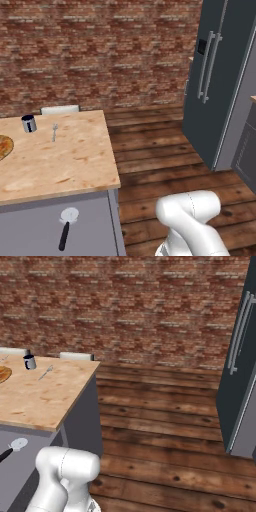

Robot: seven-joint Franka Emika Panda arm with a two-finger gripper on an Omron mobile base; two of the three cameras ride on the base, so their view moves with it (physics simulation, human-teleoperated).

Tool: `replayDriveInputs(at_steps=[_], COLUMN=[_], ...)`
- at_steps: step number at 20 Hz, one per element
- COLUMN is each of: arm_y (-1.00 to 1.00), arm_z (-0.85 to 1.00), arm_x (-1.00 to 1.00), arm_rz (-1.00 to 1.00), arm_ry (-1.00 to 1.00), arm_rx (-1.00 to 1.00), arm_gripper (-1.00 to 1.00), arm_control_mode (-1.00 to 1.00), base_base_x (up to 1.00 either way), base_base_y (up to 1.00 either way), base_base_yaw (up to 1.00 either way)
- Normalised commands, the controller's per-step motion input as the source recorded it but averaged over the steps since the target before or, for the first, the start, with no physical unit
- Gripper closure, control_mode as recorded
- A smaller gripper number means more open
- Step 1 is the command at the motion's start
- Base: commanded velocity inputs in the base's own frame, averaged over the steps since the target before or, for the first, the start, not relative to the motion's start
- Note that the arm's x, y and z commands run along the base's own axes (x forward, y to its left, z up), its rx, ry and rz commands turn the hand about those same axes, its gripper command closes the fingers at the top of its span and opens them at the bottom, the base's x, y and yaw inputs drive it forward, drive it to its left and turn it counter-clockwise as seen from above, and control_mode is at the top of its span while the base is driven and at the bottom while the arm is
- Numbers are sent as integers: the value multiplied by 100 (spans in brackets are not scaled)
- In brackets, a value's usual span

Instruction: Take the pizza cutter from the drawer on the left and place it on the dining counter for cutting.

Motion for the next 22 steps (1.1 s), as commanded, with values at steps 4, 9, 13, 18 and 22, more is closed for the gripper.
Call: replayDriveInputs(at_steps=[4, 9, 13, 18, 22], arm_y=[0, 0, 0, 0, 0], arm_z=[0, 0, 0, 0, 15], arm_x=[-6, 0, 0, -30, -69], arm_rz=[0, 0, 0, 0, 0], arm_ry=[0, 0, 0, 0, 0], arm_rx=[0, 0, 0, 0, 0], arm_gripper=[100, -100, -100, -100, -100], arm_control_mode=[-100, -100, -100, -100, -100], base_base_x=[0, 0, 0, 0, 0], base_base_y=[0, 0, 0, 0, 0], base_base_yaw=[0, 0, 0, 0, 0])
